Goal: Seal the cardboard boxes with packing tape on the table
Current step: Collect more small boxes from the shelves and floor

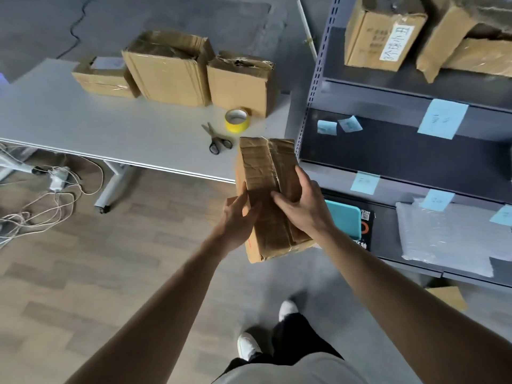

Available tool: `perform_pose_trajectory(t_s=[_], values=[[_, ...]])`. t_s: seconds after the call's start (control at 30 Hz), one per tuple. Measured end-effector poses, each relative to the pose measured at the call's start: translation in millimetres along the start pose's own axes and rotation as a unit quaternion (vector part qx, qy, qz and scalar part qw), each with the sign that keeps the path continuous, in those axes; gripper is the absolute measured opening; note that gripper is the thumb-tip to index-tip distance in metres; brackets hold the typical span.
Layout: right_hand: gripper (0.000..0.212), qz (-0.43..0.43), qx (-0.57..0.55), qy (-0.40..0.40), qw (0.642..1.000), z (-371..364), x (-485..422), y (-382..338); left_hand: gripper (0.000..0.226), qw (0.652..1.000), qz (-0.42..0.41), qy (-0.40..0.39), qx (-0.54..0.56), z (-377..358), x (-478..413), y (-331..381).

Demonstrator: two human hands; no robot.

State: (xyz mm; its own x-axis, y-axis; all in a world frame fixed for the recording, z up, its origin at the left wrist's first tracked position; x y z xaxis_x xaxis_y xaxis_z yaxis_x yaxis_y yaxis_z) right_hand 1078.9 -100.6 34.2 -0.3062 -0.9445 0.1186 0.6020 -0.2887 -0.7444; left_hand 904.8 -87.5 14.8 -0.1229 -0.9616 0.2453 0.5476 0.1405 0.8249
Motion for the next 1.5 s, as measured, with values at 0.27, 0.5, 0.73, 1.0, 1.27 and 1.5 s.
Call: perform_pose_trajectory(t_s=[0.27, 0.5, 0.73, 1.0, 1.27, 1.5], values=[[0.084, 0.020, 0.002, -0.002, 1.000, -39.7, -73.7, -56.7, 0.041, 0.995, -0.021, 0.086, 0.049, 59.2, -73.2, -16.8], [0.080, 0.043, -0.012, -0.021, 0.999, -56.1, -170.0, -100.3, 0.041, 0.990, -0.027, 0.122, 0.059, 110.2, -169.1, 7.0], [0.077, 0.055, -0.007, -0.064, 0.996, -55.4, -230.9, -123.9, 0.060, 0.988, -0.042, 0.147, -0.030, 149.8, -248.6, 34.3], [0.062, 0.056, 0.017, -0.106, 0.993, -54.1, -267.2, -143.8, 0.073, 0.941, -0.216, 0.017, -0.259, 194.9, -325.8, 63.0], [0.051, 0.084, 0.070, -0.104, 0.989, -81.6, -290.0, -180.0, 0.076, 0.872, -0.300, -0.179, -0.343, 220.7, -374.4, 68.3], [0.040, 0.075, 0.059, -0.038, 0.995, -121.7, -300.4, -227.4, 0.047, 0.859, -0.381, -0.210, -0.270, 270.0, -433.4, 36.3]])
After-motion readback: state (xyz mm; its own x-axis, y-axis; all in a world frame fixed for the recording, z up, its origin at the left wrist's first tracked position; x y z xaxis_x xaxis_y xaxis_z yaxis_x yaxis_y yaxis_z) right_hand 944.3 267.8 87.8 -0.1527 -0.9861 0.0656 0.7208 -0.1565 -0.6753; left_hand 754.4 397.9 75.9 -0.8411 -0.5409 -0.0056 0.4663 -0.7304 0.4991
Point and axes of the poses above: each hand's wrist, its own x-axis away from the middle knuckle, its own z-axis out of the back of the hand, y = z × x, the point moved 2 cm from there along -x, towards the middle knuckle, and after that the axes turned 4 degrees about y, right-handed, at the moved point
